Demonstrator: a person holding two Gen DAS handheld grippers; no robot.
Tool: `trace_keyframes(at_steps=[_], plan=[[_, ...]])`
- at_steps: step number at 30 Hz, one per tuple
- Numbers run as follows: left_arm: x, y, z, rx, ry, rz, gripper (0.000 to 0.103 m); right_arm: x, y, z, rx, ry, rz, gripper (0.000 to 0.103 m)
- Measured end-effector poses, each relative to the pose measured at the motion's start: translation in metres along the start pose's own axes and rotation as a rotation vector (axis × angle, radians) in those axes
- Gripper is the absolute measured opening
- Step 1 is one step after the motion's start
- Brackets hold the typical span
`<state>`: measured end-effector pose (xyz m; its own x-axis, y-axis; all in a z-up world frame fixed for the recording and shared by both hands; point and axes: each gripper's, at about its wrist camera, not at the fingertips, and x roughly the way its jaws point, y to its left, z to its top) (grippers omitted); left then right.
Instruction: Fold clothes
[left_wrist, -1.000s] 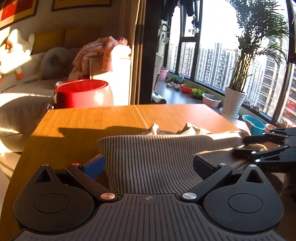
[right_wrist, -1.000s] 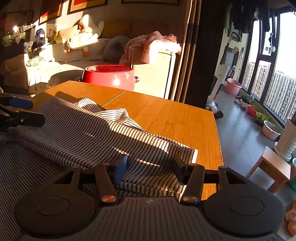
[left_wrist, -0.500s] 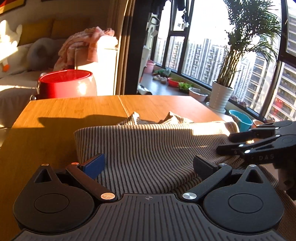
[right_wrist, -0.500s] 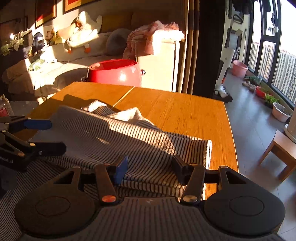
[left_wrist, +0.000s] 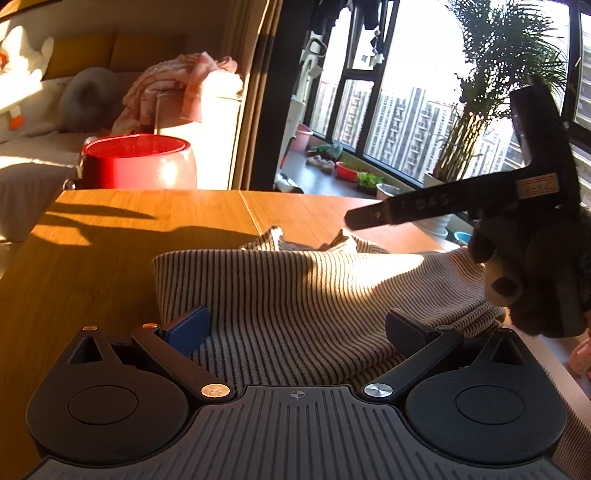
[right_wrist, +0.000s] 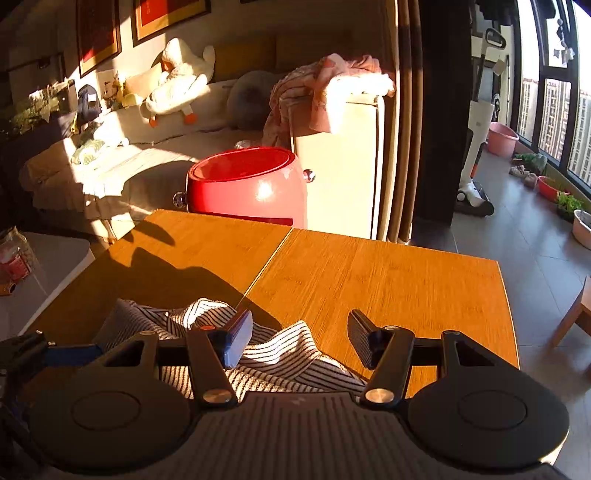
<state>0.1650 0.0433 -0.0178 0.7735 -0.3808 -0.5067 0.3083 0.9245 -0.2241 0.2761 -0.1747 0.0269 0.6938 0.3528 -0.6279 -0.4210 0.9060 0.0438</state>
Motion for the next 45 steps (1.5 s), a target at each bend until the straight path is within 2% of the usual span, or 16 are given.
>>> trace_keyframes(at_steps=[4,7,9,12,17,20,23,27,28,29,31,32,34,36,41,45], plan=[[-0.004,0.007,0.004,-0.043,-0.006,-0.017,0.103,0.037,0.008,-0.008,-0.047,0.073,0.000,0.058],[-0.008,0.012,0.006,-0.075,-0.011,-0.030,0.103,0.036,0.008,-0.009,-0.024,0.077,0.009,0.018],[-0.010,0.016,0.008,-0.096,-0.014,-0.039,0.103,0.024,0.009,-0.009,-0.014,0.063,0.020,0.010],[-0.025,0.028,0.020,-0.164,-0.037,-0.028,0.103,-0.020,0.011,-0.005,0.021,-0.022,0.067,0.008],[-0.064,0.037,0.041,-0.163,-0.102,0.019,0.103,-0.110,0.029,-0.023,0.026,-0.140,0.170,0.008],[-0.089,0.033,0.048,-0.157,-0.134,0.017,0.103,-0.147,0.046,-0.060,0.035,-0.112,0.242,0.008],[-0.105,0.021,0.048,-0.131,-0.140,0.012,0.103,-0.155,0.065,-0.113,0.063,0.005,0.289,0.006],[-0.105,0.004,0.036,-0.061,-0.073,-0.006,0.102,-0.158,0.076,-0.159,0.091,0.077,0.286,0.006],[-0.102,0.000,0.031,-0.040,-0.043,-0.013,0.092,-0.159,0.078,-0.169,0.094,0.086,0.280,0.006],[-0.097,-0.004,0.025,-0.016,-0.004,-0.008,0.070,-0.164,0.080,-0.171,0.077,0.080,0.264,0.006],[-0.092,-0.008,0.015,0.034,0.057,0.006,0.053,-0.183,0.082,-0.171,0.027,0.052,0.232,0.009],[-0.092,-0.009,0.010,0.060,0.080,0.015,0.053,-0.194,0.079,-0.167,0.027,0.030,0.233,0.011],[-0.091,-0.010,0.000,0.113,0.125,0.033,0.057,-0.216,0.067,-0.160,0.051,-0.028,0.209,0.029],[-0.096,-0.009,-0.007,0.140,0.163,0.045,0.059,-0.239,0.051,-0.153,0.100,-0.097,0.160,0.070],[-0.108,0.015,-0.004,-0.004,0.243,0.009,0.081,-0.233,0.009,-0.151,0.308,-0.088,0.093,0.075],[-0.096,0.029,-0.008,-0.155,0.346,-0.098,0.081,-0.185,0.004,-0.164,0.357,0.014,0.094,0.074]])
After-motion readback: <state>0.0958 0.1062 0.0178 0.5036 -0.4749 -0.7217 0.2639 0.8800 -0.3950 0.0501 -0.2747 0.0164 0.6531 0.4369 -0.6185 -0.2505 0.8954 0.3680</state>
